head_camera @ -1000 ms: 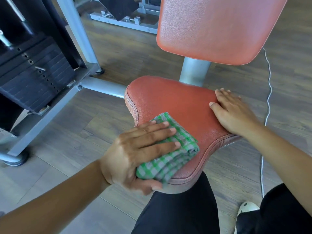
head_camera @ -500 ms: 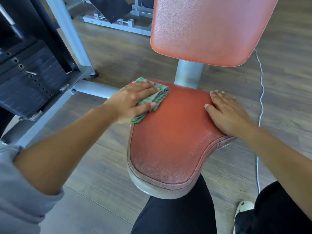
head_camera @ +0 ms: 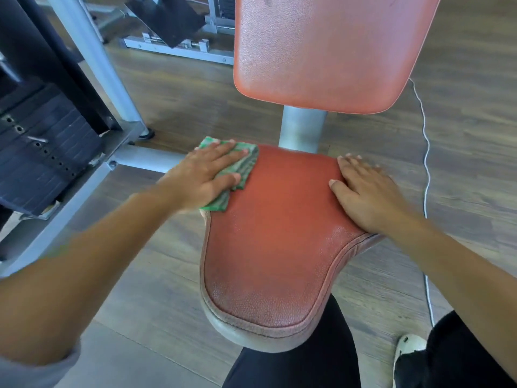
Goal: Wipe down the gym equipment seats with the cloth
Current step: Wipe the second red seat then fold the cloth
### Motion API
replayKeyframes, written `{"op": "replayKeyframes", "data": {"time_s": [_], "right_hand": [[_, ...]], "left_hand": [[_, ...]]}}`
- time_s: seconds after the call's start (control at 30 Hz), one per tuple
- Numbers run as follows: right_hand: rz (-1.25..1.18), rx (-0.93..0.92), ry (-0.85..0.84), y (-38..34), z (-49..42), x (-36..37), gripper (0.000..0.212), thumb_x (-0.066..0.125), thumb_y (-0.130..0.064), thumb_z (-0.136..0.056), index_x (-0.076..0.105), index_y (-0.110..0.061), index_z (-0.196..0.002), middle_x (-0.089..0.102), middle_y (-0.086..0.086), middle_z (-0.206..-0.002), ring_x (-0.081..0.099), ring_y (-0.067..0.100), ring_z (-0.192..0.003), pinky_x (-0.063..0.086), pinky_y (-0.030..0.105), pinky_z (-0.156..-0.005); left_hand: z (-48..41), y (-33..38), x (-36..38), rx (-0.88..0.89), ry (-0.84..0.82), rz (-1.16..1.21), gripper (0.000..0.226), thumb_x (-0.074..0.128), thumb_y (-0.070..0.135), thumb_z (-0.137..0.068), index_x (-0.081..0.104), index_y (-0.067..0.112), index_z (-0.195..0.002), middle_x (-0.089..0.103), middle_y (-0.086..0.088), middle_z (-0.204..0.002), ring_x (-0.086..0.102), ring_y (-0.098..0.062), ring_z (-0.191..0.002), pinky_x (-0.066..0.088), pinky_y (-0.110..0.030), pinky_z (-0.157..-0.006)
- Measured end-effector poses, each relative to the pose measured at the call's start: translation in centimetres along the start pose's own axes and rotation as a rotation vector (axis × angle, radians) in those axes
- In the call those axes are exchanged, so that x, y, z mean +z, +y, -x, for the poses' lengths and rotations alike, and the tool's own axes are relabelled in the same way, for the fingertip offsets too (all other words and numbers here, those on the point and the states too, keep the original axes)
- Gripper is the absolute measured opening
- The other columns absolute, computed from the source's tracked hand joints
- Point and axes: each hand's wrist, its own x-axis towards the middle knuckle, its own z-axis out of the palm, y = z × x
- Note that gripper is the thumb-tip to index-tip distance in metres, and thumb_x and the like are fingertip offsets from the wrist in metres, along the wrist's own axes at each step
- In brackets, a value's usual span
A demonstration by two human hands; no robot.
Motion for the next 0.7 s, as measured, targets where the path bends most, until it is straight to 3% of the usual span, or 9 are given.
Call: {"op": "replayKeyframes", "data": {"time_s": [0.1, 0.23, 0.37, 0.43, 0.57, 0.63, 0.7], "right_hand": [[-0.002, -0.002, 0.002, -0.1, 0.0, -0.1, 0.062, 0.023, -0.045, -0.099, 0.015, -0.016, -0.154, 0.010, 0.003, -0.161, 0.005, 0.014, -0.148, 0.001, 0.032, -0.117], [-0.016, -0.002, 0.003, 0.1, 0.1, 0.0, 0.060, 0.027, -0.041, -0.100, 0.015, -0.016, -0.154, 0.010, 0.002, -0.161, 0.005, 0.013, -0.148, 0.000, 0.031, -0.118], [-0.028, -0.008, 0.009, 0.1, 0.1, -0.1, 0.060, 0.028, -0.041, -0.100, 0.015, -0.018, -0.154, 0.009, 0.001, -0.161, 0.004, 0.012, -0.148, -0.001, 0.031, -0.118], [-0.027, -0.006, 0.009, 0.0, 0.1, -0.1, 0.060, 0.027, -0.041, -0.100, 0.014, -0.018, -0.154, 0.009, 0.001, -0.161, 0.004, 0.012, -0.148, -0.001, 0.031, -0.118], [-0.029, -0.007, 0.007, 0.0, 0.2, -0.2, 0.060, 0.026, -0.041, -0.100, 0.013, -0.017, -0.154, 0.010, 0.002, -0.161, 0.004, 0.013, -0.148, 0.001, 0.032, -0.119], [-0.032, -0.009, 0.005, 0.0, 0.2, -0.2, 0.060, 0.026, -0.041, -0.100, 0.013, -0.017, -0.154, 0.010, 0.001, -0.161, 0.004, 0.013, -0.148, 0.001, 0.032, -0.118], [-0.034, -0.016, 0.001, 0.2, 0.1, -0.2, 0.060, 0.027, -0.041, -0.100, 0.014, -0.017, -0.154, 0.009, 0.001, -0.161, 0.004, 0.012, -0.148, 0.000, 0.031, -0.118]], "left_hand": [[-3.5, -0.1, 0.3, -0.193, -0.076, -0.123, 0.068, 0.030, 0.059, -0.088, 0.020, 0.034, -0.150, 0.014, 0.000, -0.160, 0.009, -0.021, -0.147, 0.006, -0.038, -0.119], [-5.5, 4.4, 1.8, -0.038, -0.162, -0.283, 0.064, 0.019, 0.058, -0.094, 0.006, 0.035, -0.151, 0.005, 0.001, -0.161, 0.003, -0.020, -0.148, 0.002, -0.039, -0.119], [-0.7, 5.0, 1.3, 0.169, -0.154, -0.148, 0.073, 0.008, 0.067, -0.079, 0.001, 0.042, -0.146, -0.001, 0.013, -0.158, -0.004, -0.007, -0.146, -0.013, -0.021, -0.112], [0.1, 3.3, 0.3, 0.118, -0.130, -0.115, 0.077, 0.003, 0.070, -0.072, 0.003, 0.044, -0.145, 0.001, 0.015, -0.157, -0.003, -0.006, -0.145, -0.015, -0.017, -0.109], [-3.7, 2.4, 0.7, -0.099, -0.175, -0.265, 0.084, 0.004, 0.071, -0.074, 0.006, 0.037, -0.151, 0.004, 0.005, -0.161, 0.002, -0.016, -0.147, -0.001, -0.035, -0.118], [-5.3, 4.6, 1.7, -0.089, -0.192, -0.296, 0.070, 0.014, 0.065, -0.089, 0.005, 0.035, -0.151, 0.003, 0.003, -0.161, 0.001, -0.018, -0.147, 0.000, -0.038, -0.119], [-4.9, 6.8, 2.4, -0.003, -0.194, -0.271, 0.071, 0.014, 0.064, -0.086, 0.004, 0.036, -0.151, 0.000, 0.003, -0.161, -0.001, -0.017, -0.147, -0.002, -0.037, -0.119]]}}
